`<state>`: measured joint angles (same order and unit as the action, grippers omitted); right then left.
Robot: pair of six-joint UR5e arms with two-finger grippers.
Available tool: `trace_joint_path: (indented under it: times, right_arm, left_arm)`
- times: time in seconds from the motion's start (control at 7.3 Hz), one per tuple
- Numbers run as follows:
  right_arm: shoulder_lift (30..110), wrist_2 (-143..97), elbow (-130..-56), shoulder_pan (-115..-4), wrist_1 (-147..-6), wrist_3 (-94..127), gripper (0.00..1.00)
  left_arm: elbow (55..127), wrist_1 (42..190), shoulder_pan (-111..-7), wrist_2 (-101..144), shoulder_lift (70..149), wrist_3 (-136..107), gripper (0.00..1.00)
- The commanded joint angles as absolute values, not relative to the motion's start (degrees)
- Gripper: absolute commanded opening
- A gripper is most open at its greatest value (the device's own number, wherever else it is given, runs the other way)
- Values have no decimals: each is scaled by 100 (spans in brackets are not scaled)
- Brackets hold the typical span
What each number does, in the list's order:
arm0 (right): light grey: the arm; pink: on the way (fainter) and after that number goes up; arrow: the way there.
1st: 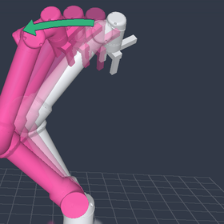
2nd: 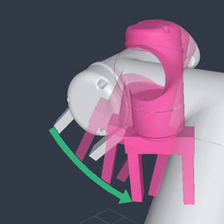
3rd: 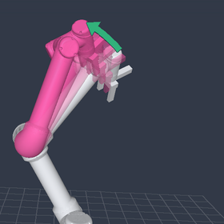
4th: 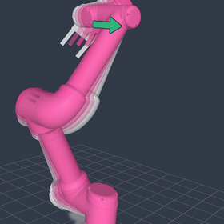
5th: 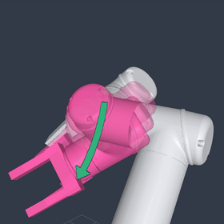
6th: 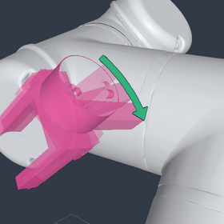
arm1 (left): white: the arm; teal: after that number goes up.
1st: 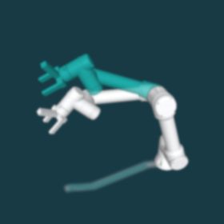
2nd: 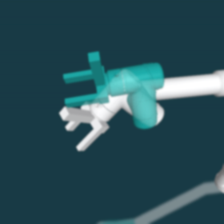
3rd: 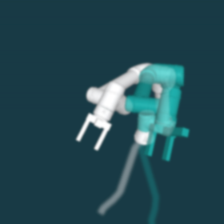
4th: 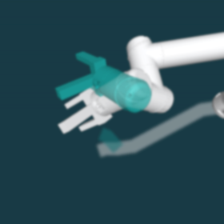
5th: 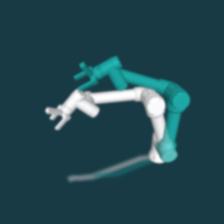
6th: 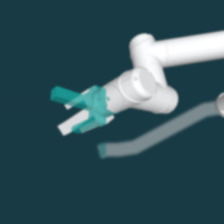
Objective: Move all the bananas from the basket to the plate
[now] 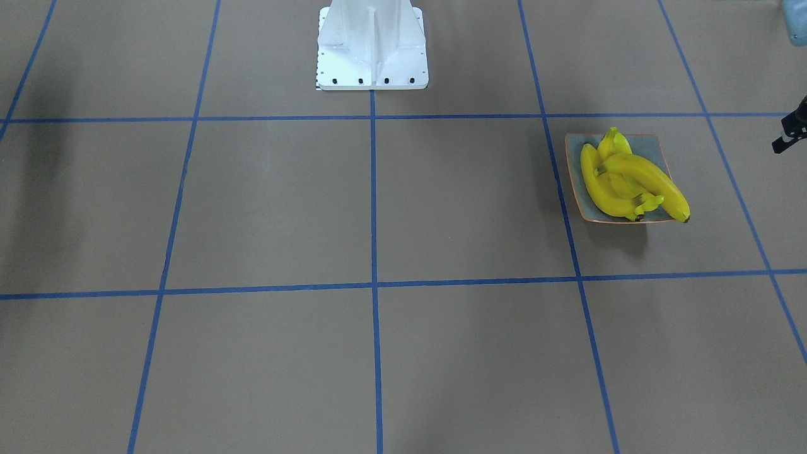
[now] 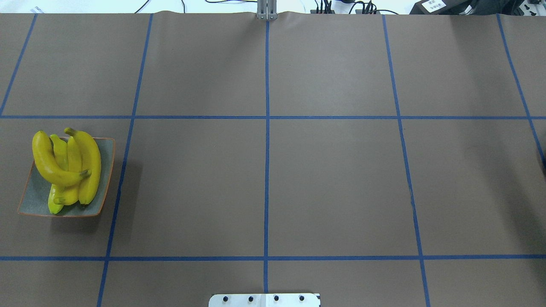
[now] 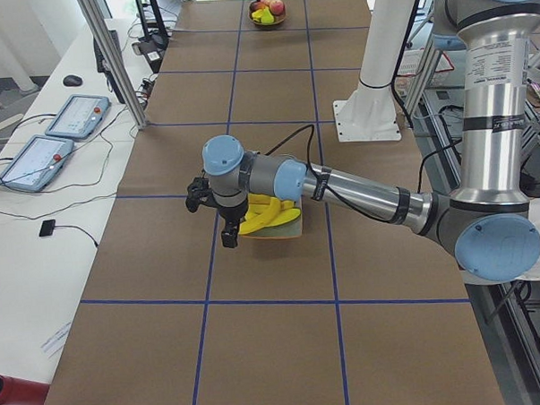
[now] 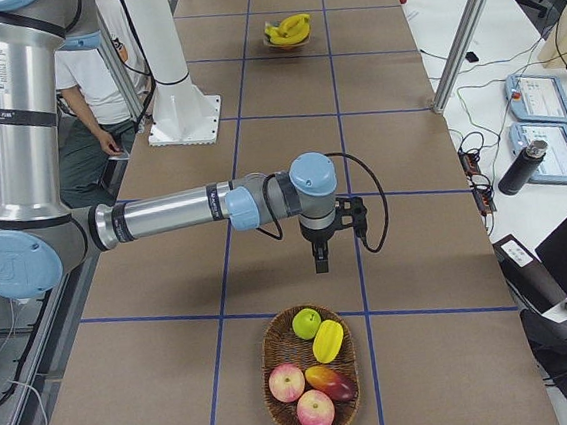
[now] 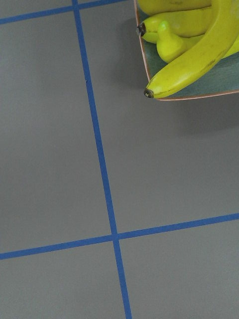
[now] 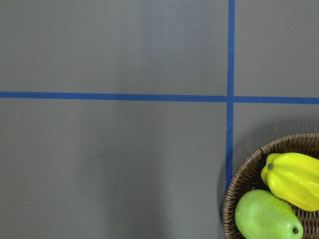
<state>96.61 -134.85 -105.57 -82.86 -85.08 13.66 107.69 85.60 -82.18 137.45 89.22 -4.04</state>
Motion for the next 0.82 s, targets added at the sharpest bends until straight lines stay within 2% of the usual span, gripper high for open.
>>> trace_joint_path:
  times: [0.0,0.68]
  right_arm:
    - [9659,-13491,-10556,-8297,-8508,1371,100]
    - [9659,-13465,-10512,-8306,-8508,1354,100]
  left_arm:
    - [10802,8561,-8218,13755,8947,-413,99]
    - [10793,8604,-8227,13737,8921,-404,99]
